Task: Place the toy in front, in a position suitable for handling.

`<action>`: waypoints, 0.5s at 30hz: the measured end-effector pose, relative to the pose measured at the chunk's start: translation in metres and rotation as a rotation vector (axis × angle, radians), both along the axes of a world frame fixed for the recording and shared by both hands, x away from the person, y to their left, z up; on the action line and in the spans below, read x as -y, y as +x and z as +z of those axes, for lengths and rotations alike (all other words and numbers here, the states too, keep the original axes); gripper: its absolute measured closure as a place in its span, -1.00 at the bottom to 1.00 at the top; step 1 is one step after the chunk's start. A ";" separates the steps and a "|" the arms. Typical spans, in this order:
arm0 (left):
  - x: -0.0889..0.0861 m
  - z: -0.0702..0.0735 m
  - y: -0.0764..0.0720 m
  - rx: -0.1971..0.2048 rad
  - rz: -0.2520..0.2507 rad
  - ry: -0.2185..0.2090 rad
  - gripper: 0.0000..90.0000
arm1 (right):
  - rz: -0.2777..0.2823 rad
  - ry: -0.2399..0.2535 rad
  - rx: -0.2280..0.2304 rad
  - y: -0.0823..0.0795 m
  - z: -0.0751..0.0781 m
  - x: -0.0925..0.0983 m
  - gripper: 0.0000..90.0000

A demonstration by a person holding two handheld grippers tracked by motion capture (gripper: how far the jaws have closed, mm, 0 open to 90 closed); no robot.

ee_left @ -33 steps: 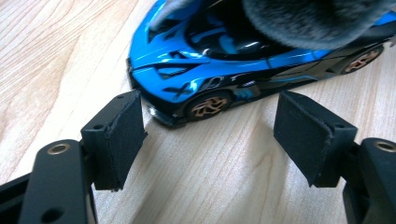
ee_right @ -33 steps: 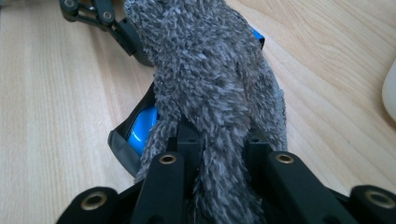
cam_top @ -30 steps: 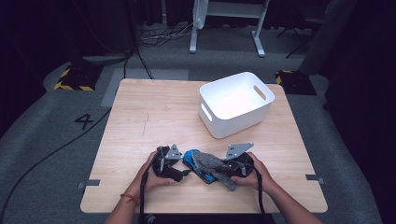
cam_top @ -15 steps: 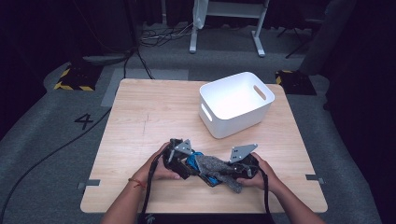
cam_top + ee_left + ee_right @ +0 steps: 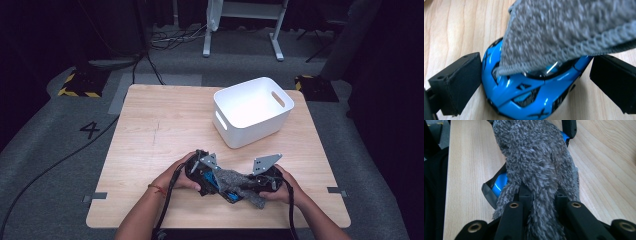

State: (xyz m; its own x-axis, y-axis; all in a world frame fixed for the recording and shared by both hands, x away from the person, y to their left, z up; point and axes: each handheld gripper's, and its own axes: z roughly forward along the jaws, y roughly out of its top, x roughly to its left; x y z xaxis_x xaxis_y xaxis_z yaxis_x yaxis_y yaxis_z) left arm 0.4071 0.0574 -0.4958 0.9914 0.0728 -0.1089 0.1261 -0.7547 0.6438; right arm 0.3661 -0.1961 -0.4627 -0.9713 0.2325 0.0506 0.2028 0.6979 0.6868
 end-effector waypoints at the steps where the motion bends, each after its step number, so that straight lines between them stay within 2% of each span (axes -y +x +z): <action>1: 0.002 0.000 0.001 0.005 -0.011 0.007 -1.00 | 0.005 0.001 -0.002 0.001 0.000 0.000 0.69; 3: 0.004 0.000 0.000 0.007 -0.018 0.012 -1.00 | 0.005 -0.004 -0.001 0.002 0.001 0.001 0.68; 5: 0.004 -0.001 -0.004 0.027 -0.022 0.009 -1.00 | 0.009 -0.003 0.002 0.001 0.000 0.004 0.68; 6: 0.004 -0.002 -0.006 0.044 -0.023 0.013 -1.00 | 0.009 -0.003 0.002 0.001 0.000 0.004 0.68; 7: 0.004 -0.003 -0.011 0.092 -0.026 0.027 -0.98 | 0.007 -0.001 -0.001 0.002 0.000 0.005 0.69; 8: 0.004 -0.003 -0.014 0.123 -0.026 0.029 -0.94 | 0.008 -0.001 -0.001 0.002 0.000 0.006 0.69; 10: 0.001 -0.003 -0.016 0.121 -0.021 0.022 -0.81 | 0.001 0.000 -0.002 0.004 -0.001 0.009 0.68; 11: -0.001 -0.002 -0.017 0.122 -0.020 0.015 -0.81 | 0.001 0.000 -0.002 0.004 -0.001 0.009 0.68; 13: -0.006 -0.003 -0.021 0.126 -0.013 -0.005 -0.68 | -0.028 -0.002 0.004 0.004 0.000 0.012 0.69; 15: -0.007 -0.003 -0.023 0.126 -0.006 -0.005 -0.67 | -0.036 -0.001 0.009 0.003 0.000 0.013 0.68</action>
State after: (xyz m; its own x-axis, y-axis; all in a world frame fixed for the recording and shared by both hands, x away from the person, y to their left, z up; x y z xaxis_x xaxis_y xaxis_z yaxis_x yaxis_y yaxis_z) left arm 0.3841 0.0640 -0.4989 0.9977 0.0663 0.0161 0.0394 -0.7520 0.6580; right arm 0.3695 -0.2088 -0.4630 -0.9627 0.2673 0.0419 0.2218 0.6911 0.6879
